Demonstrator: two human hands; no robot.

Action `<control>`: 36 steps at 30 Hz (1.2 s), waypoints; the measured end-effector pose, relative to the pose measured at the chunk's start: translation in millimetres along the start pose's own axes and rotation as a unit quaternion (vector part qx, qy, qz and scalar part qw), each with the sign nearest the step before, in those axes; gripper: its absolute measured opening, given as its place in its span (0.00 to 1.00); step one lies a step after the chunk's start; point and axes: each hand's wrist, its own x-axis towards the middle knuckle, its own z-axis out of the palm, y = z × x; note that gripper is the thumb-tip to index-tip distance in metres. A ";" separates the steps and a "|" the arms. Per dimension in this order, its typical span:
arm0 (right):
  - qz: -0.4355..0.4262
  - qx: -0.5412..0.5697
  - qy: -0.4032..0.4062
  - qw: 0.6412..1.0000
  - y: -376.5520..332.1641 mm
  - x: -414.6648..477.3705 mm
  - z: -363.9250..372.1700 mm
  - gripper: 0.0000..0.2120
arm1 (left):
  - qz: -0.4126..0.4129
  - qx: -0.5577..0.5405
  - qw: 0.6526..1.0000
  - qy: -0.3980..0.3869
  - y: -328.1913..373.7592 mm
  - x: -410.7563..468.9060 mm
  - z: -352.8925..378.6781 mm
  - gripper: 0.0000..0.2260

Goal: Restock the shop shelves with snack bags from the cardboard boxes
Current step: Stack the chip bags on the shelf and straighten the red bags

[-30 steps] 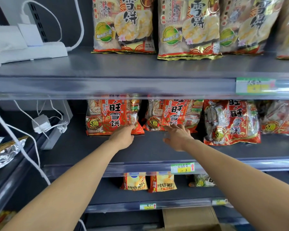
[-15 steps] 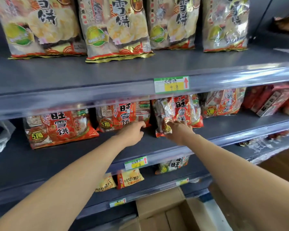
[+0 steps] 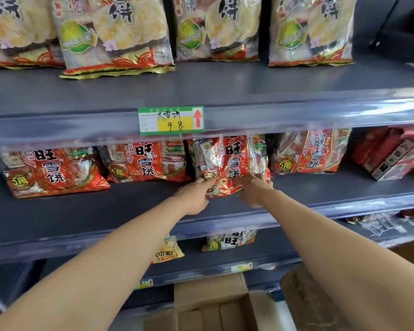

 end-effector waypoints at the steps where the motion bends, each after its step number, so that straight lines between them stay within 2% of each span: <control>1: -0.007 -0.001 -0.001 1.000 4.0 4.9 0.3 0.27 | -0.008 0.007 1.000 0.004 1.3 4.9 1.4 0.30; 8: -0.060 0.068 -0.001 0.996 14.6 45.1 1.2 0.29 | -0.084 0.030 0.996 0.011 -2.4 34.1 -0.5 0.33; 11: -0.059 0.020 0.004 0.998 11.9 58.8 7.0 0.31 | -0.117 0.036 0.992 0.011 -3.5 46.9 -0.6 0.34; 14: -0.064 0.032 -0.005 0.997 14.9 69.3 9.6 0.34 | -0.141 0.049 0.989 0.006 -3.6 59.0 1.9 0.37; 18: -0.102 0.028 0.006 0.994 28.0 66.6 3.4 0.30 | -0.163 0.031 0.986 0.025 7.7 58.1 6.4 0.37; 21: -0.063 0.085 0.044 0.993 52.5 54.0 -4.6 0.22 | -0.150 0.046 0.981 0.113 23.8 55.2 8.7 0.32; 23: -0.036 0.088 0.076 0.993 76.0 48.4 -8.2 0.18 | -0.118 0.034 0.982 0.143 35.9 59.5 9.0 0.27; 25: -0.004 0.073 0.085 0.994 100.8 43.7 -10.2 0.15 | -0.091 -0.008 0.987 0.132 46.8 65.1 10.5 0.25; 29: 0.072 0.035 0.047 0.996 142.6 40.4 -11.4 0.17 | -0.061 -0.158 0.985 0.026 55.8 73.6 15.9 0.26; 32: 0.109 0.011 0.029 0.994 156.1 45.7 -9.1 0.20 | -0.075 -0.186 0.979 0.034 55.8 82.5 21.2 0.29; 36: 0.090 -0.006 0.033 0.995 165.0 66.0 -4.3 0.22 | -0.097 -0.162 0.980 0.057 52.5 96.3 22.5 0.30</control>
